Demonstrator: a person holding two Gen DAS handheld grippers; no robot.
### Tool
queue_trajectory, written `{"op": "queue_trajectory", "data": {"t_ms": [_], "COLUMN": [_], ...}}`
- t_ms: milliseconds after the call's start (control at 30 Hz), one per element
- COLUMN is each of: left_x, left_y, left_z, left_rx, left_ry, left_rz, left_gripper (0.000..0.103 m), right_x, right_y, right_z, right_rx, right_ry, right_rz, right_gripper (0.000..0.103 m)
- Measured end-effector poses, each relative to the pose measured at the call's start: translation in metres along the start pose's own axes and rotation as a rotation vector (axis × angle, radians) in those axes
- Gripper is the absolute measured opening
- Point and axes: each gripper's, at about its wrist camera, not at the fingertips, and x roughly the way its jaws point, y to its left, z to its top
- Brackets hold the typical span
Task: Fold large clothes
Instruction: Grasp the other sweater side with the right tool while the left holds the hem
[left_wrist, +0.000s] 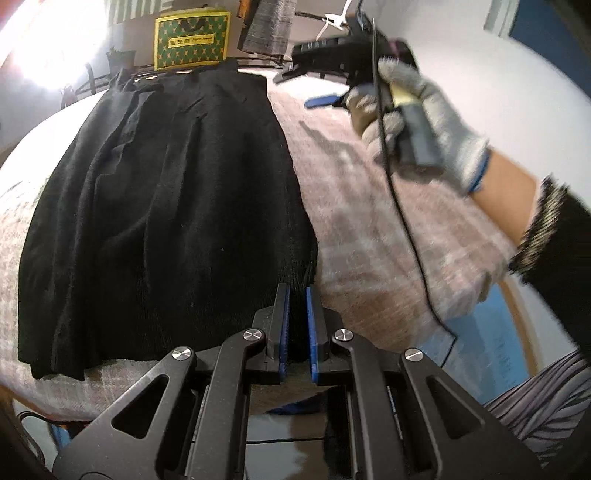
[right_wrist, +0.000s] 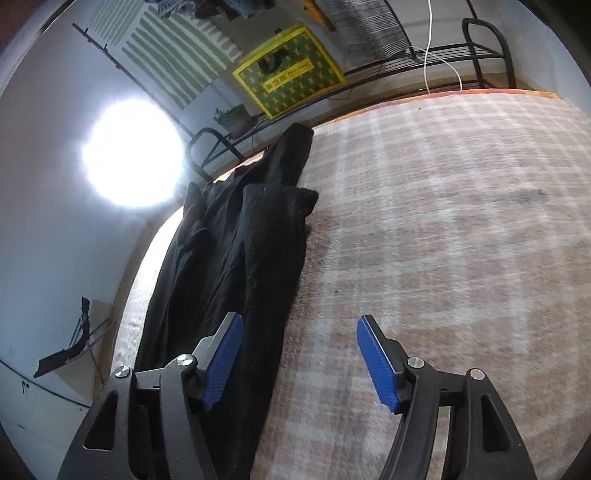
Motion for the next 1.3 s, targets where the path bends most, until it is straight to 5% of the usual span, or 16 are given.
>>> {"op": "queue_trajectory", "data": {"t_ms": [233, 600, 800, 1033, 1300], "left_x": [-0.019, -0.017, -0.015, -0.011, -0.014], "left_y": [0.015, 0.015, 0.017, 0.021, 0.031], "left_z": [0.007, 0.001, 0.0, 0.002, 0.003], "left_rx": [-0.098, -0.09, -0.086, -0.099, -0.139], "left_ry": [-0.041, -0.019, -0.009, -0.003, -0.013], "left_rz": [-0.067, -0.064, -0.072, -0.093, -0.141], "left_gripper": [0.006, 0.006, 0.006, 0.006, 0.006], "right_x": [0.014, 0.059, 0.077, 0.09, 0.083], "right_y": [-0.011, -0.003, 0.014, 0.031, 0.042], "right_z": [0.01, 0.045, 0.056, 0.059, 0.063], "right_rx": [0.062, 0.077, 0.024, -0.063, -0.097], "right_ry": [-0.009, -0.023, -0.003, 0.054, 0.057], "right_rz": [0.024, 0.035, -0.012, -0.084, -0.127], "right_gripper": [0.069, 0.065, 0.052, 0.015, 0.009]}}
